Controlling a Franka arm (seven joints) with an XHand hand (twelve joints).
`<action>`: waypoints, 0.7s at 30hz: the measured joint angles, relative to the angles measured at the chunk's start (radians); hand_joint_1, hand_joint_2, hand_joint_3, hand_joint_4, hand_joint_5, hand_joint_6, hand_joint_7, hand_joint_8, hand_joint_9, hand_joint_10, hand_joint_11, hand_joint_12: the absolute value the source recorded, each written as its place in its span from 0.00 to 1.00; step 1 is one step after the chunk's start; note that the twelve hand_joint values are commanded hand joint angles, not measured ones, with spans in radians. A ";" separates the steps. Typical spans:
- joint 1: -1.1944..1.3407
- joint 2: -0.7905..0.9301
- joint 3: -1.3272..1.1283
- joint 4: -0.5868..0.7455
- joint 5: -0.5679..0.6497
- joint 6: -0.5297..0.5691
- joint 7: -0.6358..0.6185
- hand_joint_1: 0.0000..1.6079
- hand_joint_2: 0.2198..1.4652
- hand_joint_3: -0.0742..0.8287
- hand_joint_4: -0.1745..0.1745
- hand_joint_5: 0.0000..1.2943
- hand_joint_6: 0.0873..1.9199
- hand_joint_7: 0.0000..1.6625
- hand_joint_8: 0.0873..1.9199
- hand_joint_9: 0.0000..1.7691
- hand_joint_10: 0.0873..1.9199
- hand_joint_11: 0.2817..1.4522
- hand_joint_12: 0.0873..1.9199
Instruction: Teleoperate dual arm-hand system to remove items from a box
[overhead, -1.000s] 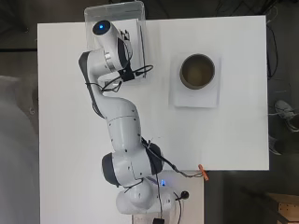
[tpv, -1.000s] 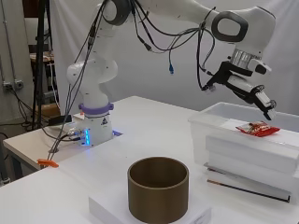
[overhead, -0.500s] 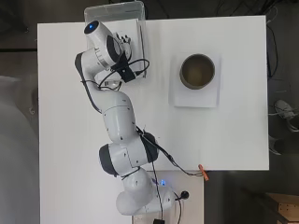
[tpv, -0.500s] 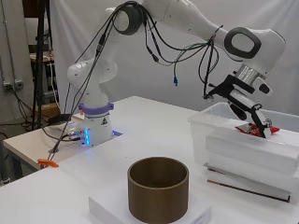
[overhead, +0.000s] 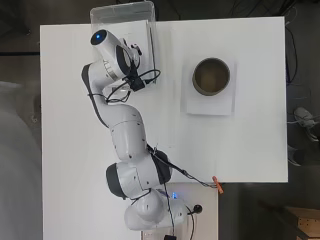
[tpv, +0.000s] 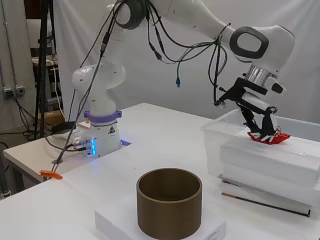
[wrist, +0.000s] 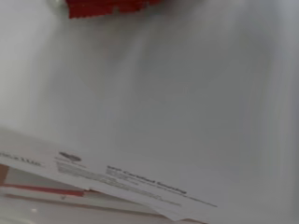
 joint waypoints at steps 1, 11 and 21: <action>-0.003 -0.012 -0.003 -0.015 0.026 0.018 -0.006 0.38 0.65 0.08 0.72 0.56 0.14 0.58 0.61 0.62 0.65 0.35 0.58; 0.023 0.006 -0.002 0.025 0.010 -0.067 0.026 0.10 0.57 0.07 0.82 0.34 0.00 0.27 0.00 0.26 0.00 0.17 0.00; 0.051 0.069 0.014 0.087 -0.121 -0.030 0.016 0.09 0.47 0.05 0.72 0.21 0.00 0.21 0.00 0.21 0.00 0.10 0.00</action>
